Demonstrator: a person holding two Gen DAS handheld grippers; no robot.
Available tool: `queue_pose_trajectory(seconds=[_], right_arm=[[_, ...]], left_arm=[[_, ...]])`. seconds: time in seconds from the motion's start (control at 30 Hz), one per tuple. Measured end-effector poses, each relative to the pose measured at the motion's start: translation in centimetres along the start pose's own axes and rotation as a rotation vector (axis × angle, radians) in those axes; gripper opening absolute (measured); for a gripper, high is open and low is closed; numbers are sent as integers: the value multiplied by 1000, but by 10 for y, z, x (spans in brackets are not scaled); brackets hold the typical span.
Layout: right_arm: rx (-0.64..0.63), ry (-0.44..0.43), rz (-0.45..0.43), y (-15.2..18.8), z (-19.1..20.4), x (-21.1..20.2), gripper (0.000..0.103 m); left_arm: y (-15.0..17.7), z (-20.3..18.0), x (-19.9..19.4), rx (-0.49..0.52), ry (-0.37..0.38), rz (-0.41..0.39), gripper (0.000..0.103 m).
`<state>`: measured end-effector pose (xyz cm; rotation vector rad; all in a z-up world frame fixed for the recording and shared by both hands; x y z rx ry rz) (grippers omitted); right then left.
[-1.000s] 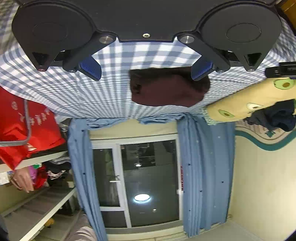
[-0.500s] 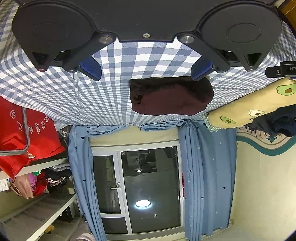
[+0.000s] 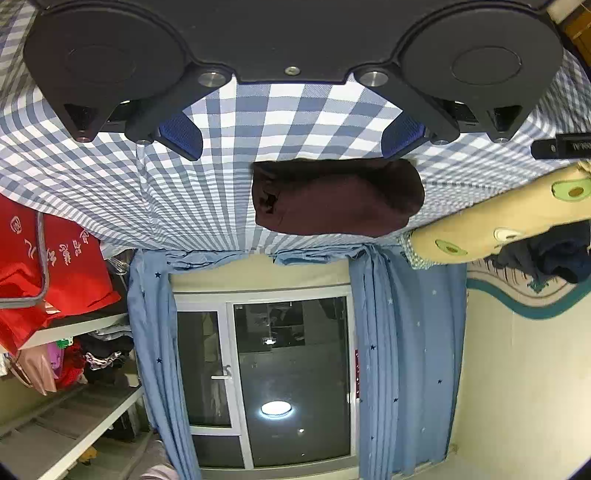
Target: Fold small clothes
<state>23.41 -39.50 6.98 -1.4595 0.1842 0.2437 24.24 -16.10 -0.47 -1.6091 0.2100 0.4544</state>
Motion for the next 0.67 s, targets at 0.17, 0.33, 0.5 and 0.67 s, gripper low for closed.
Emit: queue_pose_trajectory(seconds=[0.17,0.33,0.5,0.67], right_arm=[[-5,-31,-3,1,3,4,103],[-36,-40,-3,3,9,6,103],[-52,-50,3,5,12,10,103],[-41,-48,13,10,10,15,103]], left_arm=[[2,0,4,13,-10,10,102],[7,-3,9,0,11,39,102],[9,-5,13,8,1,43,102],[9,-5,14,10,-2,45,102]])
Point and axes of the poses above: each gripper's, at about its wrist camera, not at the fingertips, and x roughly the way its jaws point, z to its left, y to its underside, the point moved 10 cm from there along x, roughly the way its jaws point, and after that the axes turned 4 degrees about -y, right-handed, at the moved point
